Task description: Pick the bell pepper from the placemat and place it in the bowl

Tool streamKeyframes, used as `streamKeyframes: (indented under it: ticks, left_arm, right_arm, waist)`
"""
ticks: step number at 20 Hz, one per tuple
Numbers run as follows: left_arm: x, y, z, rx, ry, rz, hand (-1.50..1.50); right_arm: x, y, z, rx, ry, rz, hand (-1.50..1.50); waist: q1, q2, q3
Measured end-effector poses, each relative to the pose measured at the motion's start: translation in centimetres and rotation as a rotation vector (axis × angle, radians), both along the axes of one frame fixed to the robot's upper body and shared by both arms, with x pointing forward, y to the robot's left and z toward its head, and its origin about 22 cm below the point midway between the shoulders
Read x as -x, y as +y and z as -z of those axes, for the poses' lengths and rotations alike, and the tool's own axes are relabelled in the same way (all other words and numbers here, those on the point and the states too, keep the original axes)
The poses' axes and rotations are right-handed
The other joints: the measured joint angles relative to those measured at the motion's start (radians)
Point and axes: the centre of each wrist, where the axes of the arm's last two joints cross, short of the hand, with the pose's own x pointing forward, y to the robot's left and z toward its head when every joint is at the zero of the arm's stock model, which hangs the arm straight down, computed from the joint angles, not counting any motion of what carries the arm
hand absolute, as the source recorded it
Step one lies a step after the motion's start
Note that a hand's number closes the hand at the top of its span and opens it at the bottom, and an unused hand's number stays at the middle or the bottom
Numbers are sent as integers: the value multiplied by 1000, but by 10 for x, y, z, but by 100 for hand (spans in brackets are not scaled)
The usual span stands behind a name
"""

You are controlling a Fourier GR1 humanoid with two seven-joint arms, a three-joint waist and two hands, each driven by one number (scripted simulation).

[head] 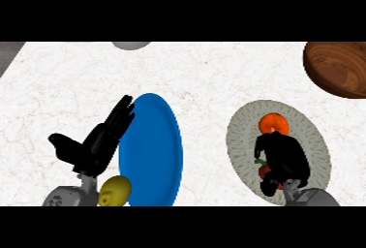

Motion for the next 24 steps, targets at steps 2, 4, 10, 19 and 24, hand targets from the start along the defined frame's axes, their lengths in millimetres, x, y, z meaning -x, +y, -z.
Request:
streamKeyframes:
  ticks: [2,4,10,19,24]
  left_arm:
    - [-2,1,0,3,3,0,0]
    - [-3,0,2,3,4,0,0]
    - [-4,2,-4,-3,-1,0,0]
    - [-4,-2,-4,0,-5,0,0]
    - [-2,-4,-2,4,3,-6,0]
  right_arm:
    - [-4,-3,0,-4,-2,-14,150]
    - [-2,-1,2,6,-12,-23,150]
    - [-3,-14,-1,27,-30,-81,150]
    - [-31,-97,-29,42,-63,-201,150]
    - [-18,-107,-77,-21,-183,-205,150]
  waist:
    - [0,0,0]
    - [-1,-1,-1]
    - [0,2,2]
    - [1,10,10]
    - [-8,8,11]
